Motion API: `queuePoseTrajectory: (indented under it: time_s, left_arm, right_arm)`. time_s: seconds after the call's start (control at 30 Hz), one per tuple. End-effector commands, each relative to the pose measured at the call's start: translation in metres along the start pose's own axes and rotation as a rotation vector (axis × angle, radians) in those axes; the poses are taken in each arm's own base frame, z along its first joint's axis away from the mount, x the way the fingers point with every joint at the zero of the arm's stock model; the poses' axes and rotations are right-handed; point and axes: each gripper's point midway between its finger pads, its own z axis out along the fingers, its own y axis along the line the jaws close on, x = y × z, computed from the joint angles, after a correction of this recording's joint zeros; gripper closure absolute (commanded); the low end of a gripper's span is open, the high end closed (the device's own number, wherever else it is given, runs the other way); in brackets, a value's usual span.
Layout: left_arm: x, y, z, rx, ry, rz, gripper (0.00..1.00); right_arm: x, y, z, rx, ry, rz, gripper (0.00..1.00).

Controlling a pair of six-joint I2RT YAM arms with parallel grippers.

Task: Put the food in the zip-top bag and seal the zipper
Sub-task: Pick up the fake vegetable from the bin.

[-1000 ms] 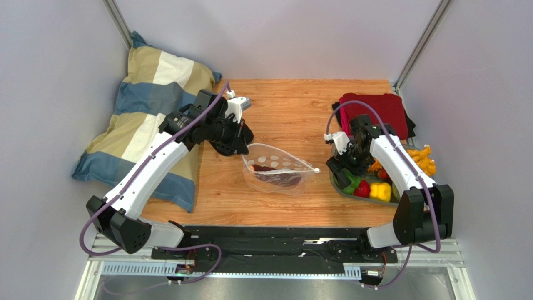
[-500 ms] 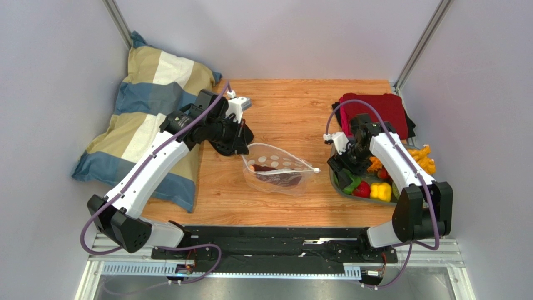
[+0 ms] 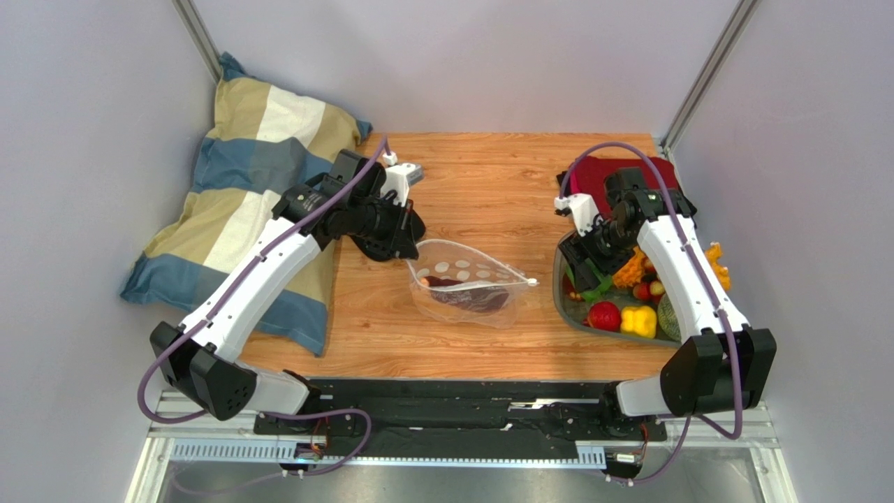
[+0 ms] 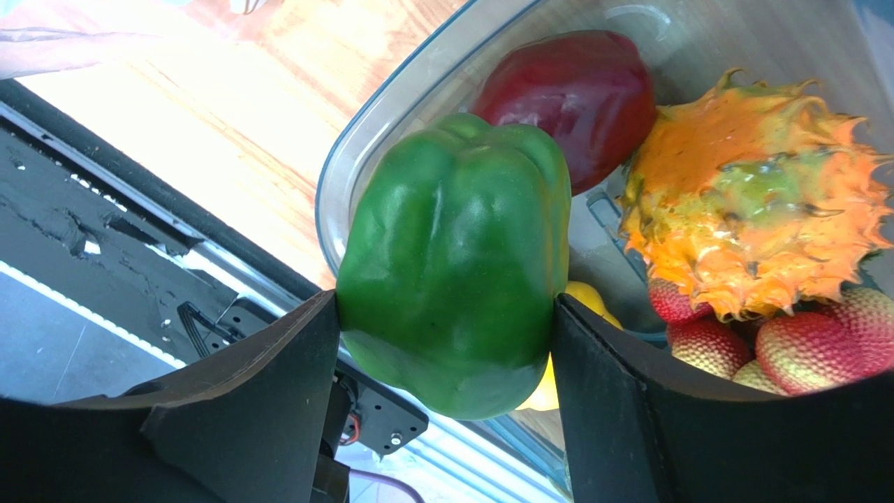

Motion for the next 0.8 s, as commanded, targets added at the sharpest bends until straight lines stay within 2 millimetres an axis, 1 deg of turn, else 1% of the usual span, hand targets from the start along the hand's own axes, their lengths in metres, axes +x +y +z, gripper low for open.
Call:
queuePoseTrajectory:
  time_s: [0.0, 0.07, 0.1, 0.17, 0.2, 0.3, 0.33, 0.4, 0.43, 0.53, 0.57, 0.63, 0.67, 0.7, 0.77]
  left_arm:
    - [-0.012, -0.006, -0.002, 0.024, -0.037, 0.010, 1.00]
    - [-0.011, -0.007, -0.001, 0.027, -0.035, 0.012, 1.00]
    - [-0.011, -0.006, -0.001, 0.026, -0.034, 0.011, 1.00]
    - [-0.012, -0.006, -0.001, 0.026, -0.034, 0.011, 1.00]
    - [-0.012, -0.006, 0.001, 0.027, -0.031, 0.011, 1.00]
    - [-0.012, -0.006, 0.002, 0.029, -0.025, 0.007, 1.00]
    - [-0.012, -0.006, 0.003, 0.029, -0.025, 0.007, 1.00]
    - [-0.013, -0.005, 0.005, 0.030, -0.020, 0.004, 1.00]
    - [-0.013, -0.006, 0.005, 0.032, -0.020, 0.004, 1.00]
    - [-0.013, -0.005, 0.007, 0.034, -0.014, 0.001, 1.00]
    - [-0.013, -0.004, 0.008, 0.032, -0.012, -0.002, 1.00]
    - [-0.013, -0.004, 0.009, 0.033, -0.007, -0.002, 1.00]
    - [-0.013, -0.004, 0.010, 0.034, -0.004, -0.004, 1.00]
    - [-0.013, -0.004, 0.010, 0.034, -0.003, -0.008, 1.00]
    - [-0.013, -0.004, 0.012, 0.036, 0.001, -0.009, 1.00]
  right_arm:
    - [-0.007, 0.000, -0.016, 0.011, -0.042, -0.011, 0.38]
    - [-0.010, 0.001, -0.021, 0.011, -0.056, -0.007, 0.39]
    - [-0.015, 0.000, -0.027, 0.019, -0.077, -0.006, 0.38]
    - [-0.020, 0.002, -0.035, 0.019, -0.100, -0.005, 0.39]
    - [-0.028, 0.003, -0.043, 0.021, -0.131, -0.001, 0.39]
    - [-0.041, 0.011, -0.059, -0.008, -0.182, 0.006, 0.39]
    - [-0.050, 0.014, -0.072, -0.008, -0.216, 0.012, 0.40]
    - [-0.062, 0.021, -0.084, -0.037, -0.268, 0.003, 0.40]
    - [-0.069, 0.024, -0.095, -0.040, -0.306, -0.001, 0.40]
    - [-0.087, 0.039, -0.115, -0.093, -0.391, -0.022, 0.41]
    - [-0.097, 0.044, -0.130, -0.096, -0.439, -0.037, 0.41]
    - [-0.109, 0.059, -0.143, -0.147, -0.500, -0.073, 0.40]
    - [-0.118, 0.068, -0.155, -0.170, -0.547, -0.102, 0.41]
    - [-0.122, 0.072, -0.160, -0.181, -0.568, -0.119, 0.41]
    - [-0.134, 0.092, -0.173, -0.223, -0.625, -0.188, 0.40]
